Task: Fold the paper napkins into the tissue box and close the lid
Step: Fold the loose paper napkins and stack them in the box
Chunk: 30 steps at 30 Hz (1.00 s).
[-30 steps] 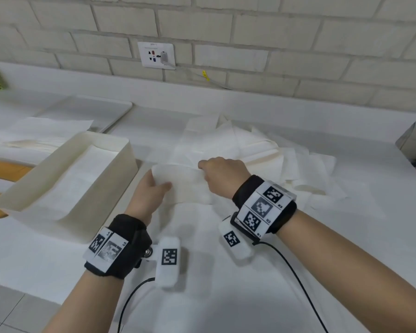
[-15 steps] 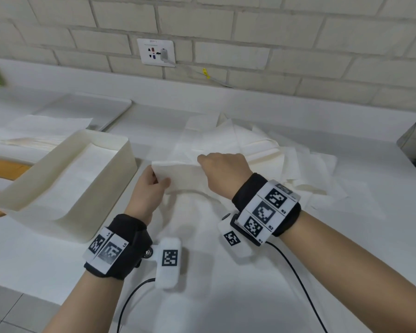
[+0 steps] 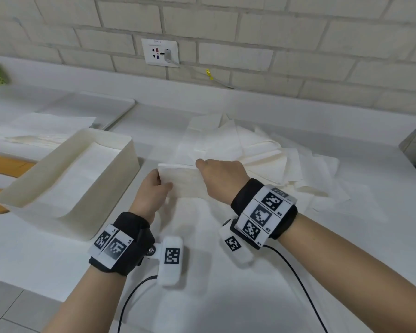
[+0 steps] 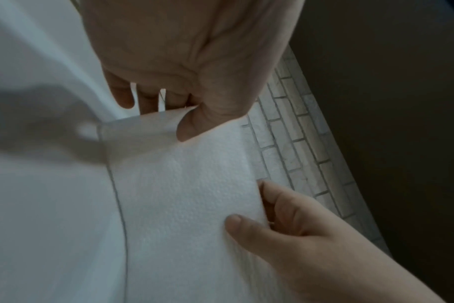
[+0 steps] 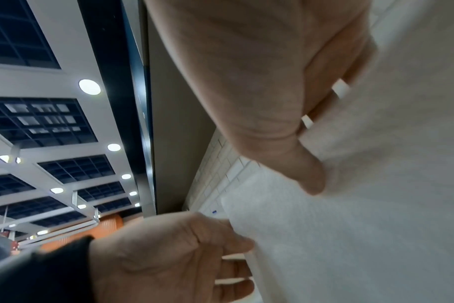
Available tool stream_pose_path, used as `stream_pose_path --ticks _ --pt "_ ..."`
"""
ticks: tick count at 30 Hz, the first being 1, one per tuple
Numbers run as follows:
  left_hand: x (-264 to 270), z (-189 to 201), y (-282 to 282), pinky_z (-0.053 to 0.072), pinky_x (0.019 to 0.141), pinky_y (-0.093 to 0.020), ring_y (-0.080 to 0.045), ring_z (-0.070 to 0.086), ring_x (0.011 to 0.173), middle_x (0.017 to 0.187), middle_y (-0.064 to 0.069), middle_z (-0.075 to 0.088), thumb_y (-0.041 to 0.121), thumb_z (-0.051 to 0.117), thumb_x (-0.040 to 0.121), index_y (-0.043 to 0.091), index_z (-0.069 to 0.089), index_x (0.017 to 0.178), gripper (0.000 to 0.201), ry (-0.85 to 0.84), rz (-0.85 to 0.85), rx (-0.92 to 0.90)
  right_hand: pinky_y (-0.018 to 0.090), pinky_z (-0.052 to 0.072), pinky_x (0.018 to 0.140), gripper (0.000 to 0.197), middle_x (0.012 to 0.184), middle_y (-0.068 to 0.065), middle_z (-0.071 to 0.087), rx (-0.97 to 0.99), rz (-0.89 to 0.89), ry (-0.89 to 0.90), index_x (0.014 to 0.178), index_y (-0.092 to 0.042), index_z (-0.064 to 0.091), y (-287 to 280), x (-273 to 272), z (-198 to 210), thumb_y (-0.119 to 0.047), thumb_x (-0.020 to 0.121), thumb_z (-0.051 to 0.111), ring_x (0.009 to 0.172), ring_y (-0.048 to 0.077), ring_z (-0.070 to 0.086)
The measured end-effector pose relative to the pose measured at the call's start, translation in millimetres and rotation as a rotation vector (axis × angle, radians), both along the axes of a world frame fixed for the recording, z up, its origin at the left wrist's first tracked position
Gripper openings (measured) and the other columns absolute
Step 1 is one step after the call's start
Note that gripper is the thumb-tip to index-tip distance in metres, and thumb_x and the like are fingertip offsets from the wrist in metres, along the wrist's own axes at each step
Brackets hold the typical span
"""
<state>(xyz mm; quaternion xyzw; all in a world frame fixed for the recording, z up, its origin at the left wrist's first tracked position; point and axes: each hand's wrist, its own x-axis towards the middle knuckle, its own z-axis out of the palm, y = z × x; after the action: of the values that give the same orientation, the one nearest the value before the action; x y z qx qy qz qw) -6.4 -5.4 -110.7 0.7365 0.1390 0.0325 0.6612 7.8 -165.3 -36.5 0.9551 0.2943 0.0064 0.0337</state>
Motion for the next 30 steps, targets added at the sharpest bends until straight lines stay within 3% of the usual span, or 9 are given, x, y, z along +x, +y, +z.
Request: stream_pose_path --ticks 5,8,11,14,17,22,26,28,30 --pt "1 2 2 0.043 0.075 -0.023 -0.022 0.055 0.103 0.118 -0.013 0.056 0.001 0.054 0.092 0.002 0.041 0.127 0.038 0.002 0.109 -0.118 0.028 0.028 0.052 0.027 0.105 0.008 0.057 0.096 -0.038 0.122 0.117 -0.010 0.043 -4 11 0 -0.004 0.092 0.038 0.077 0.026 0.048" --pt "-2 13 2 0.045 0.083 -0.019 -0.014 0.058 0.107 0.121 -0.003 0.057 0.012 0.065 0.086 0.006 0.033 0.139 0.063 -0.018 0.135 -0.264 0.032 0.044 0.077 0.033 0.114 0.009 0.058 0.411 -0.097 0.284 0.127 -0.013 0.045 -13 18 11 -0.013 0.094 0.043 0.101 0.029 0.055" --pt "-13 35 -4 0.049 0.082 -0.024 -0.012 0.063 0.091 0.111 0.002 0.065 0.016 0.061 0.091 0.010 0.041 0.138 0.052 0.049 -0.049 -0.310 0.022 0.035 0.094 0.044 0.136 0.007 0.047 0.767 -0.158 0.433 0.136 -0.008 0.039 -12 25 11 -0.016 0.093 0.049 0.126 0.024 0.044" --pt "-22 51 -5 0.055 0.078 -0.034 -0.016 0.068 0.096 0.111 0.003 0.070 0.015 0.074 0.079 0.022 0.051 0.127 0.053 0.024 -0.246 -0.134 0.032 0.037 0.103 0.042 0.134 0.003 0.048 0.983 -0.245 0.600 0.135 -0.008 0.036 1 29 7 -0.018 0.095 0.044 0.122 0.020 0.046" --pt "-31 59 1 0.054 0.076 -0.032 -0.016 0.062 0.108 0.120 0.004 0.062 0.011 0.078 0.062 0.026 0.036 0.134 0.084 -0.005 -0.272 -0.021 0.036 0.042 0.098 0.028 0.124 0.005 0.054 1.114 -0.275 0.656 0.123 -0.012 0.042 13 33 7 -0.020 0.097 0.042 0.113 0.021 0.053" --pt "-51 84 29 0.053 0.088 -0.031 -0.009 0.060 0.111 0.121 0.007 0.060 0.003 0.073 0.059 0.035 0.034 0.133 0.089 -0.020 -0.393 0.088 0.029 0.046 0.079 0.021 0.109 0.010 0.058 1.102 -0.236 0.516 0.113 -0.012 0.047 32 54 20 -0.011 0.092 0.048 0.099 0.026 0.057" --pt "-64 108 73 0.055 0.072 -0.023 -0.011 0.067 0.090 0.109 0.003 0.063 0.000 0.076 0.070 0.050 0.020 0.139 0.103 0.009 -0.253 0.229 0.022 0.042 0.061 0.014 0.088 -0.002 0.055 1.039 -0.094 0.353 0.095 -0.015 0.049 62 65 37 -0.004 0.088 0.055 0.078 0.017 0.052" --pt "-69 118 97 0.054 0.062 -0.020 -0.010 0.068 0.077 0.102 0.003 0.063 -0.003 0.069 0.078 0.050 0.039 0.128 0.079 -0.018 -0.162 0.333 0.015 0.039 0.059 0.019 0.092 0.001 0.054 1.027 -0.009 0.256 0.099 -0.014 0.051 81 67 44 0.000 0.085 0.055 0.072 0.010 0.051" --pt "-72 125 120 0.052 0.064 -0.022 -0.015 0.067 0.078 0.099 0.003 0.064 0.001 0.067 0.080 0.041 0.059 0.107 0.048 -0.022 -0.070 0.422 0.007 0.036 0.051 0.027 0.094 0.005 0.052 1.033 0.073 0.199 0.108 -0.009 0.052 102 68 49 0.005 0.085 0.051 0.063 0.000 0.047"
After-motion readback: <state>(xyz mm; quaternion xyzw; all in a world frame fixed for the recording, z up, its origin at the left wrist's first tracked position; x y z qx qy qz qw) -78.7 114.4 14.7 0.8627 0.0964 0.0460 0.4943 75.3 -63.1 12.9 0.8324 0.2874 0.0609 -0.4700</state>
